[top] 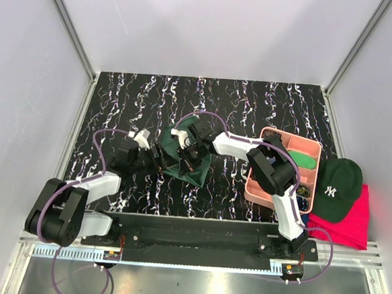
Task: Fold the napkin, place the utensils inside, and roll it up
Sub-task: Roll the napkin with the utensil
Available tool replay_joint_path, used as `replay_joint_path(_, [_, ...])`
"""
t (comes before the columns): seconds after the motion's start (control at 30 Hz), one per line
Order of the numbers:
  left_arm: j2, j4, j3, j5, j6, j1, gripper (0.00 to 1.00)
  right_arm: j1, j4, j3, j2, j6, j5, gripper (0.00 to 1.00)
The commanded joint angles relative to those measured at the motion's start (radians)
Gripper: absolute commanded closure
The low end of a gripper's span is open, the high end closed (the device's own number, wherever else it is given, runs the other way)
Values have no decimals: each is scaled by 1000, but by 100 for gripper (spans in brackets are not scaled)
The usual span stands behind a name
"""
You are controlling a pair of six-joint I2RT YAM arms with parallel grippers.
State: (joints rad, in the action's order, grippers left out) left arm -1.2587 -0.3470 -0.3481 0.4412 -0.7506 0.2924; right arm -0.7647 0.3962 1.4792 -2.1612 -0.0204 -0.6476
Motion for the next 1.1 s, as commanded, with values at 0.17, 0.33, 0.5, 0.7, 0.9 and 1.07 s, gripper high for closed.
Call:
replay_joint_path(0.17, [-65,-77,-48,4,68,-70,15,2,46,24,-42,-16,23,100])
replay_joint_path(0.33, [-51,-23,-25,-47,99,-82,15,2,50,29,-51,-13,23,100])
replay_joint_path(0.5, [19,29,-15,-87,137,-98,14,2,59,38,-49,0,23,100])
replay_joint_path(0.7, [143,120,-3,-182,197,-99,11,7,89,56,-57,13,19,100])
replay_joint_path(0.9, [150,154,9,-181,214,-102,12,13,113,76,-81,14,-4,100])
replay_joint_path(1.07, [153,194,17,-177,177,-102,16,19,124,85,-89,14,-17,100])
